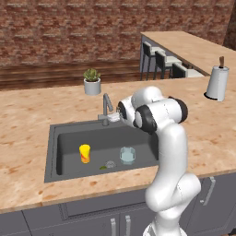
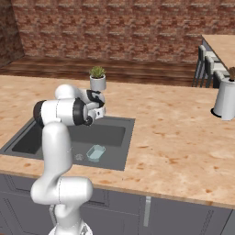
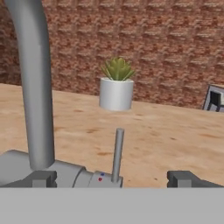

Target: Pick the cup and tupperware and place them in the sink. Then turn on the water.

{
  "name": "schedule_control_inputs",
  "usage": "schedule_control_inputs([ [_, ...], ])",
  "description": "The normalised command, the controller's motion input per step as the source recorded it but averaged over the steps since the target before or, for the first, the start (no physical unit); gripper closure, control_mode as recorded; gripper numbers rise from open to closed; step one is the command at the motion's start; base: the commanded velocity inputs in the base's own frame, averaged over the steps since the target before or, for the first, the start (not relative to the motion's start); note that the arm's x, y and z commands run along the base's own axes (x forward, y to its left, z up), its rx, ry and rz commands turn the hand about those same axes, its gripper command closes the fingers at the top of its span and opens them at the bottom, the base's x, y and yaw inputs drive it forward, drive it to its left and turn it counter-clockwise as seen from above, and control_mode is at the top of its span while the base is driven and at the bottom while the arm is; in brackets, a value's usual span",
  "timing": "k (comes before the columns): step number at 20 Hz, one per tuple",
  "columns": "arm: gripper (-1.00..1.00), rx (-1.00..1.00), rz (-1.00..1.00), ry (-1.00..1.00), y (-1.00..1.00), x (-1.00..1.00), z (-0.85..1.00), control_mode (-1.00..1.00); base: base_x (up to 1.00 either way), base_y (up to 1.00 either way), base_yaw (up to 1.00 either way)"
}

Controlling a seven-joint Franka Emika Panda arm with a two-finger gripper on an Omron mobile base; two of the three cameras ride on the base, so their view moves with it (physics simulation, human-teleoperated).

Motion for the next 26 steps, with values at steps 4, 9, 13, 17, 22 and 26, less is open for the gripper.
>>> schedule_control_inputs([
  [4, -1.00, 0.02, 0.01, 0.00, 0.00, 0.09, 0.00, -1.00, 0.00, 0.00, 0.00],
  [9, -1.00, 0.03, 0.03, 0.00, 0.00, 0.08, 0.00, -1.00, 0.00, 0.00, 0.00],
  [13, -1.00, 0.05, 0.03, 0.00, -0.07, 0.09, 0.00, -1.00, 0.00, 0.00, 0.00],
  [17, -1.00, 0.07, 0.02, 0.00, -0.14, 0.04, 0.00, -1.00, 0.00, 0.00, 0.00],
  [22, -1.00, 0.07, 0.01, 0.00, -0.10, 0.01, 0.00, -1.00, 0.00, 0.00, 0.00],
  [26, -1.00, 0.02, 0.00, 0.00, 0.00, 0.02, 0.00, -1.00, 0.00, 0.00, 0.00],
])
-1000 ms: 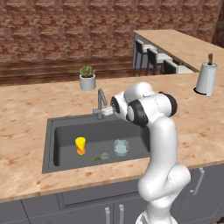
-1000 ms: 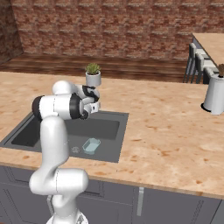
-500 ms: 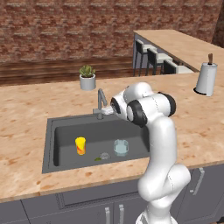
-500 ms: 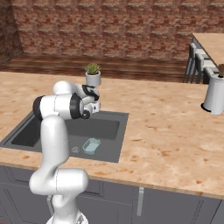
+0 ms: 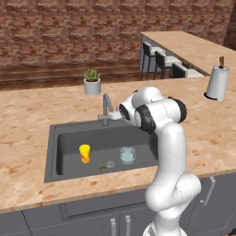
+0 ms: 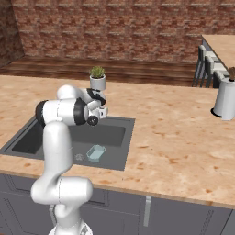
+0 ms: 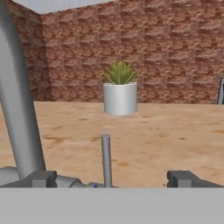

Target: Pick the cup and tupperware and place them in the sink. Then turn on the water.

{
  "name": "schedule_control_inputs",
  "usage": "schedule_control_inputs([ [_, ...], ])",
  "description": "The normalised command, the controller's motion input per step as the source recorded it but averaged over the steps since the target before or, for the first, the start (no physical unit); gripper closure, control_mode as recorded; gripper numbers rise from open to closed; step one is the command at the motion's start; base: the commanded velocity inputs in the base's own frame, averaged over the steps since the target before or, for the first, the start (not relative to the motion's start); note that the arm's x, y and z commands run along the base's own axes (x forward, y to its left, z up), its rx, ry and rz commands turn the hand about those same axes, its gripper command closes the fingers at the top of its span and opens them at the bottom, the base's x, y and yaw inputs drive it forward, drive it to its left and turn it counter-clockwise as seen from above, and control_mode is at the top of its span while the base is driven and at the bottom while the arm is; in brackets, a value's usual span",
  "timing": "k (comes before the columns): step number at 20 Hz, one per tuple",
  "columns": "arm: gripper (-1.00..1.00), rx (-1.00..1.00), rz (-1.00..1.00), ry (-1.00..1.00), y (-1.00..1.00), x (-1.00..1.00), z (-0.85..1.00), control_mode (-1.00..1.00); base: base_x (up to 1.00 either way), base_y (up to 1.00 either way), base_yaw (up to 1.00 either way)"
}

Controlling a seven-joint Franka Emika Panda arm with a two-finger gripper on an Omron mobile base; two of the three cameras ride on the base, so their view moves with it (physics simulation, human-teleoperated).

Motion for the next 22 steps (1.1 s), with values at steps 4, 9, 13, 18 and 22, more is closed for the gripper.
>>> schedule_control_inputs([
  [4, -1.00, 0.00, 0.00, 0.00, 0.00, 0.03, 0.00, -1.00, 0.00, 0.00, 0.00],
  [9, -1.00, 0.00, 0.00, 0.00, 0.00, 0.01, 0.00, -1.00, 0.00, 0.00, 0.00],
  [13, -1.00, 0.00, 0.00, 0.00, 0.04, 0.00, 0.00, -1.00, 0.00, 0.00, 0.00],
  [18, -1.00, 0.00, 0.00, 0.00, 0.05, 0.02, 0.00, -1.00, 0.00, 0.00, 0.00],
  [22, -1.00, -0.01, 0.00, 0.00, 0.10, 0.15, 0.00, -1.00, 0.00, 0.00, 0.00],
])
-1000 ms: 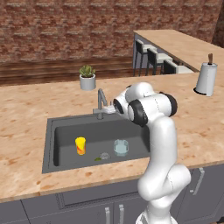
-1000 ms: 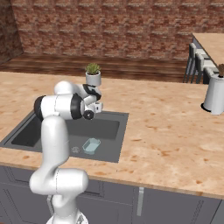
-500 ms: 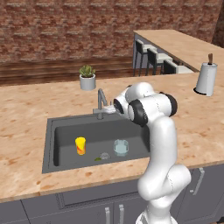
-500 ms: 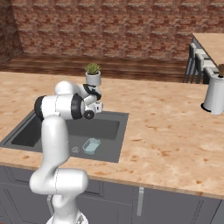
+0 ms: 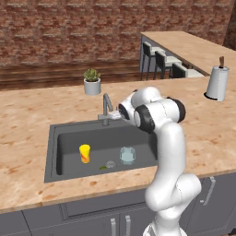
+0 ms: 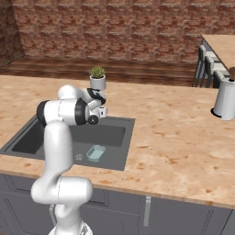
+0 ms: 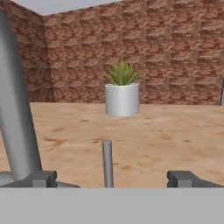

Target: Pick the cup and tupperware and place them in the sink. Then turn on the water.

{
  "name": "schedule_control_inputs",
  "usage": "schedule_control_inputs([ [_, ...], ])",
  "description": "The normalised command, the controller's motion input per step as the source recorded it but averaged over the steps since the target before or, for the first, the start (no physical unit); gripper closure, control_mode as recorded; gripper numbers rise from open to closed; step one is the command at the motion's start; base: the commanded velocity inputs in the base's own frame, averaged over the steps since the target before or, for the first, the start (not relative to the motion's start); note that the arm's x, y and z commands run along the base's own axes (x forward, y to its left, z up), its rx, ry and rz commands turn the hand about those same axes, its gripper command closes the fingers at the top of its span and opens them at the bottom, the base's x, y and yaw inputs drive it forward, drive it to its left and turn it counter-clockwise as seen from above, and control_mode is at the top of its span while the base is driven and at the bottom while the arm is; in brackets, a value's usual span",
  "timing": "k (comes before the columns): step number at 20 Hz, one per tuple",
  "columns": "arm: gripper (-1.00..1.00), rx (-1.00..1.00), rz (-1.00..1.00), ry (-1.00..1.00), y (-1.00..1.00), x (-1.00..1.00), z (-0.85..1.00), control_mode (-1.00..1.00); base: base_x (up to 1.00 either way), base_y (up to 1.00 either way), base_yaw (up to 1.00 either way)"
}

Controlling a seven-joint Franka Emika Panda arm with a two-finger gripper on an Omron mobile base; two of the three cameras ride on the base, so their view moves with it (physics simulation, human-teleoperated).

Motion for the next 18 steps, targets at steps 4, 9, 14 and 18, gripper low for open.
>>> schedule_control_inputs([
  [4, -1.00, 0.00, 0.00, 0.00, 0.02, 0.17, 0.00, -1.00, 0.00, 0.00, 0.00],
  [9, -1.00, 0.00, 0.00, 0.00, 0.00, 0.05, 0.00, -1.00, 0.00, 0.00, 0.00],
  [14, -1.00, 0.00, 0.00, 0.00, 0.00, 0.00, 0.00, -1.00, 0.00, 0.00, 0.00],
  [18, -1.00, 0.00, 0.00, 0.00, 0.00, 0.03, 0.00, -1.00, 0.00, 0.00, 0.00],
])
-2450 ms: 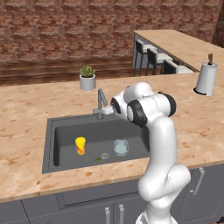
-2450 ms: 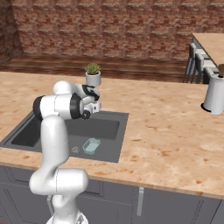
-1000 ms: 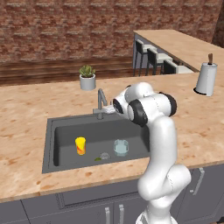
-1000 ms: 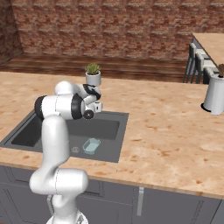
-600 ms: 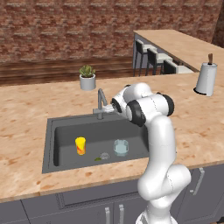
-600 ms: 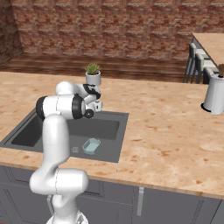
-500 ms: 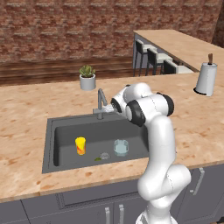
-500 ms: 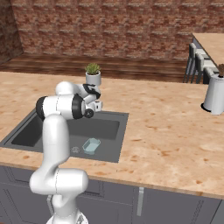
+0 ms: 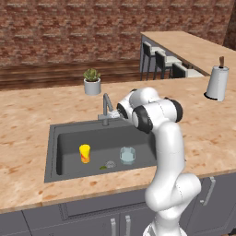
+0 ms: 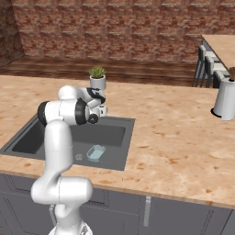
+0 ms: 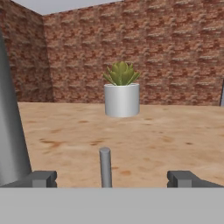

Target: Pick the cup and tupperware and place them in the sink. Then turn on the water.

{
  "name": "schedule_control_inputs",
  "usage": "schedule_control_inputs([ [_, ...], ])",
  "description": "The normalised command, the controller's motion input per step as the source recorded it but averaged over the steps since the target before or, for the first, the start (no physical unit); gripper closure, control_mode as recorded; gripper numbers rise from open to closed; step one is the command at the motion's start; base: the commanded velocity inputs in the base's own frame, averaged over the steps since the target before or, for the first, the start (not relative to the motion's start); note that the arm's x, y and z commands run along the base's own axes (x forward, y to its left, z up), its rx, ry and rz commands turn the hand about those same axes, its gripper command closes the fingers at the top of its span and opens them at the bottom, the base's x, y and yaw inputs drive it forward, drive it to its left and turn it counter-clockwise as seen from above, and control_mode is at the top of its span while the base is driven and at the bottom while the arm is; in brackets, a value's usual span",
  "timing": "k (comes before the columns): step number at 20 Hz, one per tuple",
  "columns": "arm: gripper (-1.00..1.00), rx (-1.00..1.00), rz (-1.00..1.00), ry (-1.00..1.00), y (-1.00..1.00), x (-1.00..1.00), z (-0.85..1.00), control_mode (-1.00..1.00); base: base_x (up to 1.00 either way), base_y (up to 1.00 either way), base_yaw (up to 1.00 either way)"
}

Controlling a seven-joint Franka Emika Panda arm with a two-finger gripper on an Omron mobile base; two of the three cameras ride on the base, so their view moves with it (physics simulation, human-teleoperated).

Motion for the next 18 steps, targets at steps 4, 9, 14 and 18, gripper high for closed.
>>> schedule_control_inputs([
  [4, -1.00, 0.00, 0.00, 0.00, 0.00, 0.07, 0.00, -1.00, 0.00, 0.00, 0.00],
  [9, -1.00, 0.00, 0.00, 0.00, 0.00, 0.08, 0.00, -1.00, 0.00, 0.00, 0.00],
  [14, -1.00, 0.00, 0.00, 0.00, 0.00, 0.04, 0.00, -1.00, 0.00, 0.00, 0.00],
  [18, -1.00, 0.00, 0.00, 0.00, 0.00, 0.01, 0.00, -1.00, 0.00, 0.00, 0.00],
])
